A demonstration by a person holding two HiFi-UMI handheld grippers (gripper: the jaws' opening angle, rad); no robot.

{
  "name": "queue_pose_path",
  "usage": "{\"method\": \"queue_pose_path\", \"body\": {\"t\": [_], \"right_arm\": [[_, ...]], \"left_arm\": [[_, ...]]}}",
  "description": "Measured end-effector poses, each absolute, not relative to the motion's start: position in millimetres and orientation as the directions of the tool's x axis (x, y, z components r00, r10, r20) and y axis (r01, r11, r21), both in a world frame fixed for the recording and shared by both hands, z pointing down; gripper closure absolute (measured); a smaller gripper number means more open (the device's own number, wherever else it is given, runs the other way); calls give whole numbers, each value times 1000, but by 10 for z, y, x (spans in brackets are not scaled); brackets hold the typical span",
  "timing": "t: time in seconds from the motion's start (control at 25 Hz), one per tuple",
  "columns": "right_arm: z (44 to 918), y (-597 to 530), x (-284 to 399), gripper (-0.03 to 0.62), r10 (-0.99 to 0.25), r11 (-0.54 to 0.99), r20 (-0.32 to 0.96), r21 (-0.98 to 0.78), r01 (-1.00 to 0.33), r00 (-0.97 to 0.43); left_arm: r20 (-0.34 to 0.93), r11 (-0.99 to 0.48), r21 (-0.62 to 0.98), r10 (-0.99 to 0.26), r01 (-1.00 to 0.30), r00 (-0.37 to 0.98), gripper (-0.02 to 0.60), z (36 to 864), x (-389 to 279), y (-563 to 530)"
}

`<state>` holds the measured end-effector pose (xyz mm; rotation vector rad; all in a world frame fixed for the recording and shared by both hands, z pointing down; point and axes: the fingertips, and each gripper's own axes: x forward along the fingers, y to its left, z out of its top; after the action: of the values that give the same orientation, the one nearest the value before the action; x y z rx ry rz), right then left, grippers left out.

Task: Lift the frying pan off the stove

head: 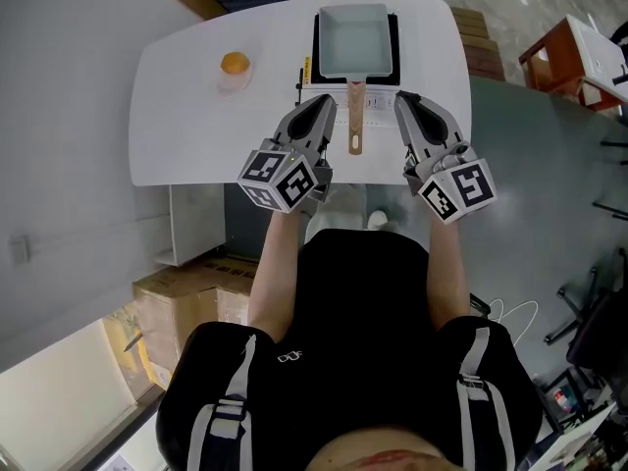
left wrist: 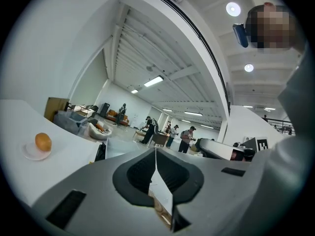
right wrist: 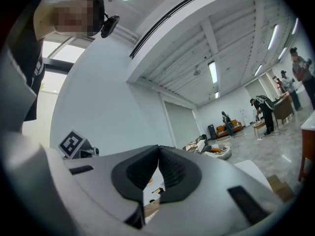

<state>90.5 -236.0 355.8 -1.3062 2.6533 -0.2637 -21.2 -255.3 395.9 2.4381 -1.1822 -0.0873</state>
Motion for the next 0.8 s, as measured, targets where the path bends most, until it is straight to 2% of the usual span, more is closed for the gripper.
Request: {"method": "queue_pose_path", "body": {"t": [0.12,0.2,0.24,0.4,0.48,0.52,0.68,0.76,0.8], "right_arm": [[3646,-2477,952,594,-806,582,-63,-260,-770,-588],[3728,-2537,983,594,-816,565,-56,-284,-775,-575],[3762,-2554,981,594,-817,563,-53,-295,-772,-575],[3871,-2593,904,592,-791,588,-41,-329,-739,-611],[3937,-2608,845,536,-767,608,-28,-350,-713,-641],[3965,-2606,818,536,-755,618,-22,-359,-699,-656],[4064,-2560,694,536,-681,671,2,-398,-626,-732],[4126,-2527,628,472,-632,692,16,-439,-573,-775],[4161,-2514,602,452,-611,695,21,-464,-549,-791]], "left_arm": [[151,-553,407,-745,-727,650,560,4035,-150,-2658],[183,-547,421,-730,-724,658,479,4138,-147,-2681],[198,-542,427,-725,-724,659,468,4189,-159,-2688],[214,-518,480,-713,-707,668,468,4323,-214,-2723],[209,-512,529,-694,-677,689,452,4388,-207,-2739],[211,-509,553,-681,-660,702,410,4432,-197,-2738],[218,-485,633,-635,-603,741,402,4605,-197,-2737],[211,-477,669,-614,-570,761,359,4655,-183,-2741],[209,-479,679,-600,-556,772,359,4680,-164,-2738]]}}
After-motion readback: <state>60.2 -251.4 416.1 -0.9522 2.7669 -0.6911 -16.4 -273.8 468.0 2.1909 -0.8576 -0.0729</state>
